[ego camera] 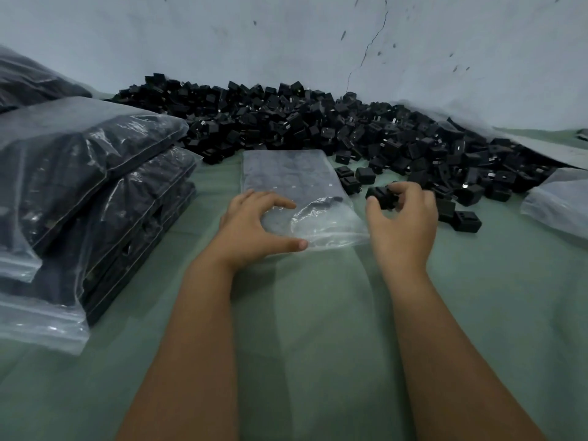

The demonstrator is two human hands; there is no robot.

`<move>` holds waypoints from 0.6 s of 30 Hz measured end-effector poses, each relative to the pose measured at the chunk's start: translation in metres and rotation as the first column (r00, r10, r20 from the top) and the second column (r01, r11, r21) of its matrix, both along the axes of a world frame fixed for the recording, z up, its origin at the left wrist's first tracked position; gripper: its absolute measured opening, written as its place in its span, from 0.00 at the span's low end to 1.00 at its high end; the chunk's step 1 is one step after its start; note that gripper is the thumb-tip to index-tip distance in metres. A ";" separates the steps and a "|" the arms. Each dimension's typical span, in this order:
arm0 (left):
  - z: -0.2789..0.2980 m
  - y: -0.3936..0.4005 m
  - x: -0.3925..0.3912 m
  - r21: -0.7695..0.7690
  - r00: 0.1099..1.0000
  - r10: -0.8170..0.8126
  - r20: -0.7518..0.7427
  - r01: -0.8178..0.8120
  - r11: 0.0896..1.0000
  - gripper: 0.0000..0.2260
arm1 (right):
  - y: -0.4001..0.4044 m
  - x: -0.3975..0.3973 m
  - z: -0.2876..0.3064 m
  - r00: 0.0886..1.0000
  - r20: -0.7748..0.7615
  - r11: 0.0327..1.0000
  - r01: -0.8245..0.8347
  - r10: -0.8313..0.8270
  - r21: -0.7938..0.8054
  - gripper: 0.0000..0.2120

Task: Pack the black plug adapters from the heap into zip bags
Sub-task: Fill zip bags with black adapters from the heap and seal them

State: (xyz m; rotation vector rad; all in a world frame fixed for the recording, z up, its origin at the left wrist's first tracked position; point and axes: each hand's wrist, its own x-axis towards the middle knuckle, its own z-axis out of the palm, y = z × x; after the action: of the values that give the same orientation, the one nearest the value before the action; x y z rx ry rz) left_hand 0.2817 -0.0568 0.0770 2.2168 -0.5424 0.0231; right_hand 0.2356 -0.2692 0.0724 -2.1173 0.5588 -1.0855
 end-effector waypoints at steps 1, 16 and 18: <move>0.000 0.000 0.001 0.013 1.000 -0.009 -0.005 0.010 1.000 0.26 | 0.007 -0.002 0.003 0.997 0.062 0.998 -0.032 0.035 -0.049 0.14; 0.003 -0.005 0.005 -0.445 0.996 0.081 -0.042 -0.092 0.891 0.04 | 0.082 -0.013 0.005 0.942 0.061 0.888 -0.287 0.329 -0.360 0.10; 0.002 -0.004 0.006 -0.496 0.993 0.104 -0.050 -0.115 0.860 0.05 | 0.080 -0.011 0.002 0.951 0.022 0.889 -0.279 0.307 -0.363 0.08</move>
State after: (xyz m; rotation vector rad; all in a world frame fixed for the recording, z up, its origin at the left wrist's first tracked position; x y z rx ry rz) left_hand 0.2872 -0.0611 0.0790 1.7316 -0.3466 0.1802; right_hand 0.2243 -0.1888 0.0747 -2.3574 -0.0089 -1.1524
